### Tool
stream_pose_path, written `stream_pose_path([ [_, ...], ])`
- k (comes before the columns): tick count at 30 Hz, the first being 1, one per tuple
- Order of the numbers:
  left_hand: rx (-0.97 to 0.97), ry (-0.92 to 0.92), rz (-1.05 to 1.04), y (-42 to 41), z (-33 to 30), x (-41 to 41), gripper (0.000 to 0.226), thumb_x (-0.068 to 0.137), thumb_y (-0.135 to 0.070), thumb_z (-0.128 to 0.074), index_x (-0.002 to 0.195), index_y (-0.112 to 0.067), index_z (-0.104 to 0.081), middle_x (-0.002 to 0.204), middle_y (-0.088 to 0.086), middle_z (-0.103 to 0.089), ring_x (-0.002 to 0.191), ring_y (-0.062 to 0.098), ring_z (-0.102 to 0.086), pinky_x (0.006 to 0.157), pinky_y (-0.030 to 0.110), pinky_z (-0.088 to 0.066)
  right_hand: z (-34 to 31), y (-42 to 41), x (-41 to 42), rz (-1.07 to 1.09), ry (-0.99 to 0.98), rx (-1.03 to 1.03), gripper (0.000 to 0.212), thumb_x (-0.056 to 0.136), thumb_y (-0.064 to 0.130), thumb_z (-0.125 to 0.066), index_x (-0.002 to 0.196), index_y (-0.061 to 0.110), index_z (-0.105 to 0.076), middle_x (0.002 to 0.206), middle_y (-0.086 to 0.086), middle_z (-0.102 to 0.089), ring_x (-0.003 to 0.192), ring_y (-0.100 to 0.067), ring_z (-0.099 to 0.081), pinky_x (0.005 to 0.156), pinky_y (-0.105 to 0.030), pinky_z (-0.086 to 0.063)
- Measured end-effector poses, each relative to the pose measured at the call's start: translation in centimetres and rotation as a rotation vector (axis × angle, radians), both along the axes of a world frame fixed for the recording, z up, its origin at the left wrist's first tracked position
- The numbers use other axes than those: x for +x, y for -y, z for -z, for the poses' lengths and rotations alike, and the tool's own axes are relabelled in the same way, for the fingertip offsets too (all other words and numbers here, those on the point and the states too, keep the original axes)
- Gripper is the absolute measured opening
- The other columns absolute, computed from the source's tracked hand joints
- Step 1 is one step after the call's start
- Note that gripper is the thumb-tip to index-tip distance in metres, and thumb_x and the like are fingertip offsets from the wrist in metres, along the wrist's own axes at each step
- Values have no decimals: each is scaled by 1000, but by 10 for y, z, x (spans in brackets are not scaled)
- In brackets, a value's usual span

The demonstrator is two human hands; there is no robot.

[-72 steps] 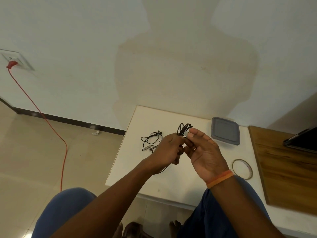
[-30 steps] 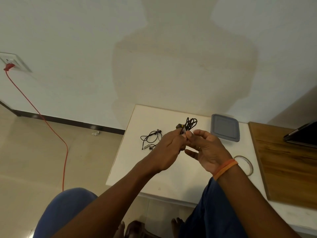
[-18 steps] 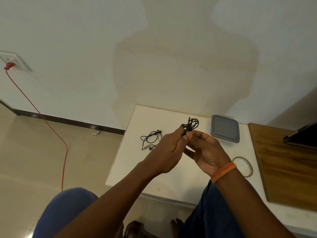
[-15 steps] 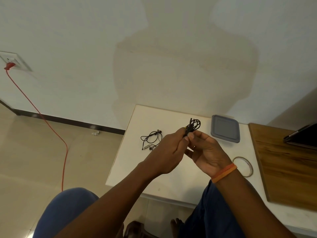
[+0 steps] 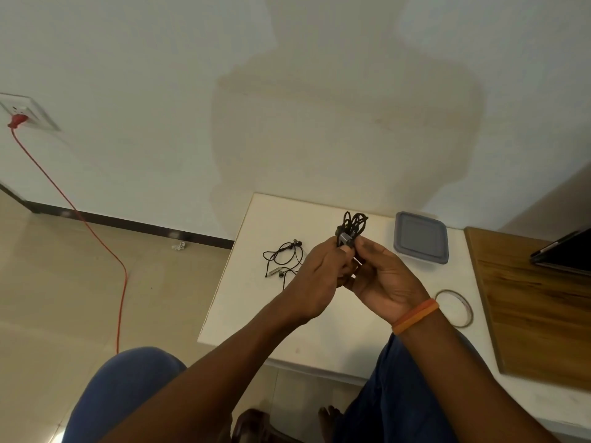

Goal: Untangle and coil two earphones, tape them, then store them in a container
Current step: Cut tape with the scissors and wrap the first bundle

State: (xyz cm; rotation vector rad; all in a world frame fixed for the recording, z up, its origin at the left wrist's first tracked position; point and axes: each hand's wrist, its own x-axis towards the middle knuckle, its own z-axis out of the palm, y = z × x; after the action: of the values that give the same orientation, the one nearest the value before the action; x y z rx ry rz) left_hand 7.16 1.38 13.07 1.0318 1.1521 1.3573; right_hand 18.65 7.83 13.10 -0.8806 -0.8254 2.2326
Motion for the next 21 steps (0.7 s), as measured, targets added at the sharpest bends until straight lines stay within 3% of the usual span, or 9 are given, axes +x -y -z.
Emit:
stream_pose_path([
  [5, -55, 99, 54, -3, -3, -6, 21, 91, -21, -37, 70, -20, -35, 60, -7, -29, 54, 8, -22, 48, 19, -22, -2, -2, 0, -35, -18, -20, 20, 79, 16, -66, 96, 9, -75, 86, -10, -69, 78, -22, -62, 71, -38, -56],
  [10, -214, 211, 181, -4, -11, -19, 14, 82, -21, -37, 70, -15, -33, 57, -3, -28, 48, 8, -21, 45, 18, -20, -4, -2, -2, -128, -12, 15, 17, 83, 13, -62, 94, 10, -76, 79, -9, -69, 73, -20, -65, 69, -36, -58],
  [13, -289, 305, 299, -2, -14, -27, 16, 85, -22, -35, 69, -17, -36, 57, 0, -22, 48, 10, -15, 51, 27, -13, -3, -4, -3, -164, -66, 39, 28, 85, 9, -57, 107, 12, -75, 104, -11, -72, 86, -20, -65, 80, -34, -57],
  [16, -329, 391, 393, -2, -14, -31, 21, 89, -23, -33, 69, -20, -39, 56, -3, -24, 47, 11, -14, 52, 27, -19, -2, -6, -3, -165, -146, 39, 32, 88, 6, -54, 116, 11, -70, 124, -17, -65, 104, -23, -66, 87, -34, -56],
  [19, -409, 375, 393, -5, -11, -32, 25, 94, -25, -33, 71, -20, -43, 59, -3, -26, 48, 10, -17, 54, 27, -20, -1, -7, -4, -101, -68, 89, 29, 89, 3, -54, 114, 9, -68, 120, -19, -67, 87, -18, -69, 74, -27, -56],
  [21, -485, 301, 376, -6, -8, -36, 29, 98, -26, -33, 75, -19, -49, 62, -2, -31, 50, 11, -20, 53, 26, -22, 1, -6, -6, -58, 56, 142, 27, 91, 0, -54, 116, 6, -64, 114, -18, -69, 70, -15, -61, 67, -24, -55],
])
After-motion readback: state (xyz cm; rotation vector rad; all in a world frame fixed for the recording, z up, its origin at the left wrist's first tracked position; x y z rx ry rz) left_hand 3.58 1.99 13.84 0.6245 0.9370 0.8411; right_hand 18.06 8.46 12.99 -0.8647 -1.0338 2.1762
